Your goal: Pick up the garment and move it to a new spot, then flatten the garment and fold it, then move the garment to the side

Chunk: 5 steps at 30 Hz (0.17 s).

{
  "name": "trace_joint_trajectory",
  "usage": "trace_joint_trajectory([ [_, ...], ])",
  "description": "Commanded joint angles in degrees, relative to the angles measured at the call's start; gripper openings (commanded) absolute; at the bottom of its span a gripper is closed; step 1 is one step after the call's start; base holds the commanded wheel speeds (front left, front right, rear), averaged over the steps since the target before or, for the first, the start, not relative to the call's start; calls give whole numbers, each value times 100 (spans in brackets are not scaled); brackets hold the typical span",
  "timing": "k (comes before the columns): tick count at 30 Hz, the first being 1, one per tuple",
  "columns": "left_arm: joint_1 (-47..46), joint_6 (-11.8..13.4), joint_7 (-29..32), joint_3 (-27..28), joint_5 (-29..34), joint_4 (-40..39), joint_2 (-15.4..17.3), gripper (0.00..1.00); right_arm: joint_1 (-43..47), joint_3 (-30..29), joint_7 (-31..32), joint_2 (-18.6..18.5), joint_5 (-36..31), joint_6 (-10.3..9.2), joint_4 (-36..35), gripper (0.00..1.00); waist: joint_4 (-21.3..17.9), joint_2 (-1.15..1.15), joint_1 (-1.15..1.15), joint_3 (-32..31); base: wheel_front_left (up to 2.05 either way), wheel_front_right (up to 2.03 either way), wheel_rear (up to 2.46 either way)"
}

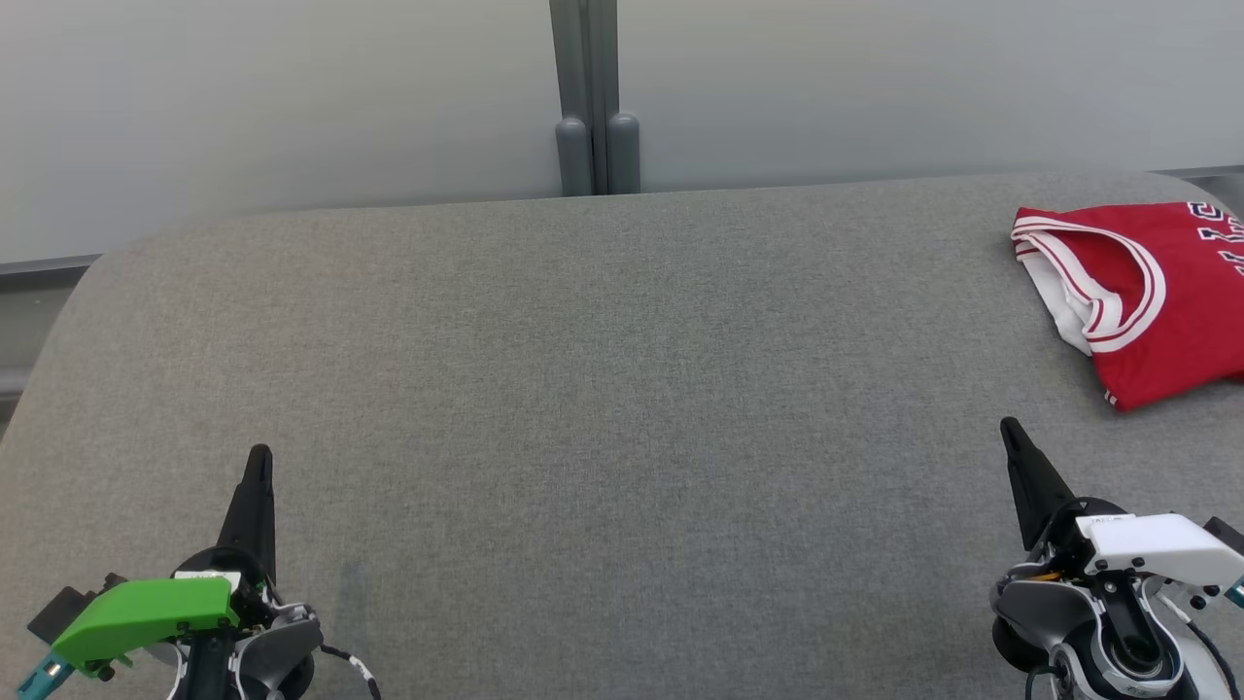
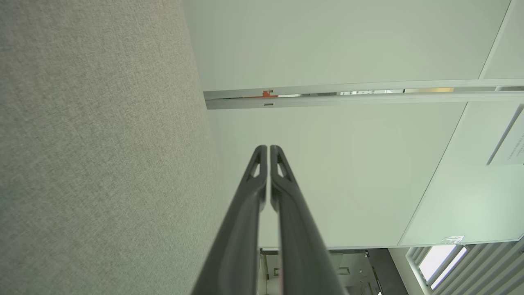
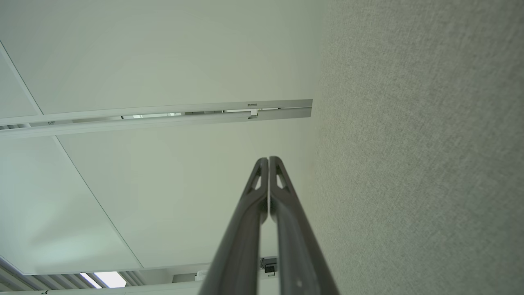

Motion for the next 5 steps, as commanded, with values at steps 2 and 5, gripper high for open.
trace_joint_trajectory([
  [2,-67,-22,17,14,-4,-14,42,0,-34,-14,21,1,-23,2,11,0,0,0,0,0,0,0,0],
  [5,-67,-21,17,14,-4,-14,43,0,-34,-14,22,1,-24,2,11,0,0,0,0,0,0,0,0],
])
